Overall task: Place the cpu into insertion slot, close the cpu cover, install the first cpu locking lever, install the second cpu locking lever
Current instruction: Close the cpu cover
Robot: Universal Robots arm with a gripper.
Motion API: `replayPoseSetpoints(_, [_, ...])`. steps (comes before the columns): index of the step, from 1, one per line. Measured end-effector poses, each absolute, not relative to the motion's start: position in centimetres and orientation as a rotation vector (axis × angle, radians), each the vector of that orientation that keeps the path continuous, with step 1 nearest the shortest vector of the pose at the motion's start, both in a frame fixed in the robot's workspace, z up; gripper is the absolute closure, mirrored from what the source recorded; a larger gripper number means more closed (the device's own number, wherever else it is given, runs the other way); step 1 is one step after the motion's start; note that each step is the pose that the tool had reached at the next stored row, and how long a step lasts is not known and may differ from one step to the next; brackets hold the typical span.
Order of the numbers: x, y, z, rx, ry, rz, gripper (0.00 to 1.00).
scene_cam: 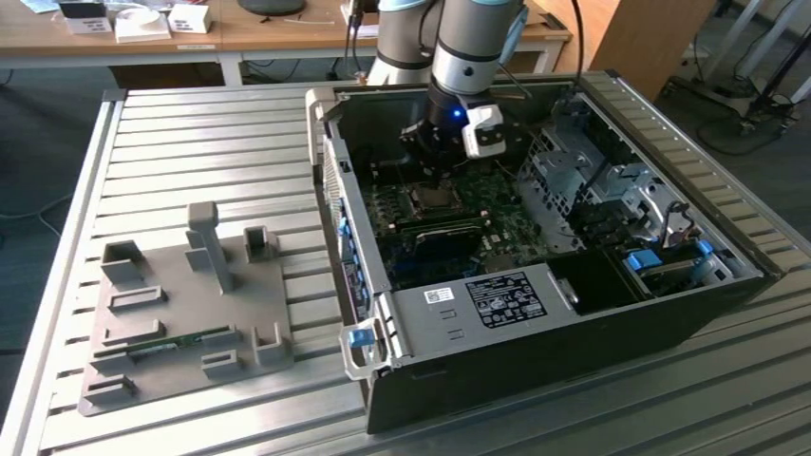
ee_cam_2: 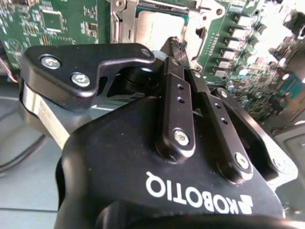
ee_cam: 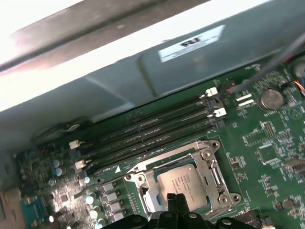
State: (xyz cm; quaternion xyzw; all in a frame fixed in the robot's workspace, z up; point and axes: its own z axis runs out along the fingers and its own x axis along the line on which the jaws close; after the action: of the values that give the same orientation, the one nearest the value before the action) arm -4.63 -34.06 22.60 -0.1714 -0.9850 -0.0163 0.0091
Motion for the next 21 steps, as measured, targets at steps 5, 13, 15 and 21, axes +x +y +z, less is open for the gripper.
replayPoseSetpoints(5, [-4.62,-34.06,22.55,-0.394,-3.097,-0.049,0.89])
replayPoseSetpoints(13, [-4.62,-34.05,22.43,-0.294,-3.146,-0.057,0.89])
replayPoseSetpoints(15, [-4.67,-34.06,22.38,-0.278,-3.154,-0.059,0.89])
replayPoseSetpoints(21, [-4.71,-34.06,22.20,-0.146,-3.163,-0.061,0.89])
